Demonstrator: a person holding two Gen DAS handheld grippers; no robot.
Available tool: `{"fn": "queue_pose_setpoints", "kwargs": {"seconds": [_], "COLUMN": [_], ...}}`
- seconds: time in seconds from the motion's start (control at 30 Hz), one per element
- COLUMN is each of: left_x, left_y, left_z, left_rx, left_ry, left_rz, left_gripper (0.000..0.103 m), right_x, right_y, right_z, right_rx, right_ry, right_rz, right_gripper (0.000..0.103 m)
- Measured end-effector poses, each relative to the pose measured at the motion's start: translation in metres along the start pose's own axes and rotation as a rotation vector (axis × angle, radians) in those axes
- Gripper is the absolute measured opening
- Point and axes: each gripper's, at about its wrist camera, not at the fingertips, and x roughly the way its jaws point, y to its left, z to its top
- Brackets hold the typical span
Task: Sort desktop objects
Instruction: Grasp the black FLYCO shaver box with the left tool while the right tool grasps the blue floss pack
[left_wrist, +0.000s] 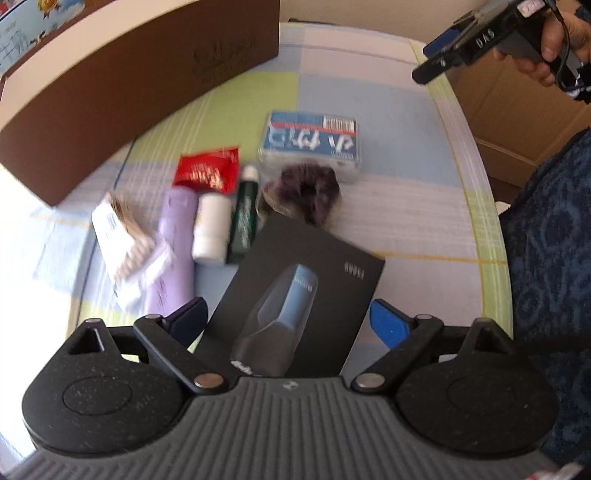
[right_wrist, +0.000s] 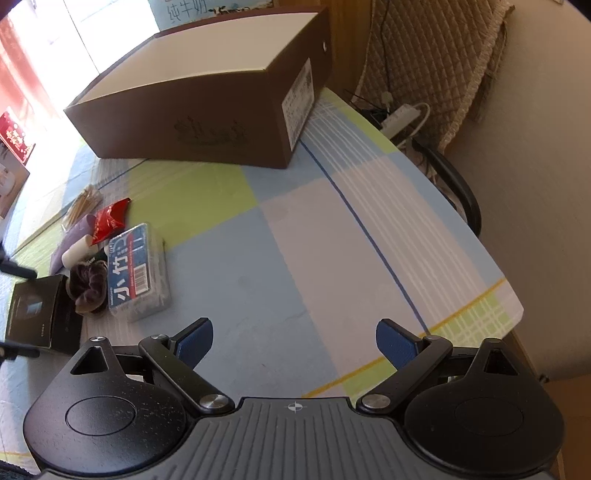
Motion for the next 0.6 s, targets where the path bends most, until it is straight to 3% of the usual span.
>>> {"fn": "queue_pose_setpoints", "kwargs": {"seconds": [0.13, 0.37, 0.6], "left_x": [0.006, -0.002, -0.017], "left_y": [-0.013, -0.022, -0.025], "left_z": [-0.017, -0.040, -0.065], "left_rx": [-0.084, -0.422, -0.771], "left_ry": [0.040, -0.041, -0.055], "left_rz": [0.049, 0.133, 0.254], "left_gripper": [0.083, 0.078, 0.078], "right_x": [0.003, 0.011, 0.024], "right_y": [0.005, 0.026, 0.059], "right_z": [0.000, 0.003, 0.005], "right_rx": [-0.008, -0.066, -0.149], "right_ry": [0.006, 0.010, 0.016], "right_rz": [0.005, 0.038, 0.099], "right_gripper": [0.093, 0.093, 0.093]}}
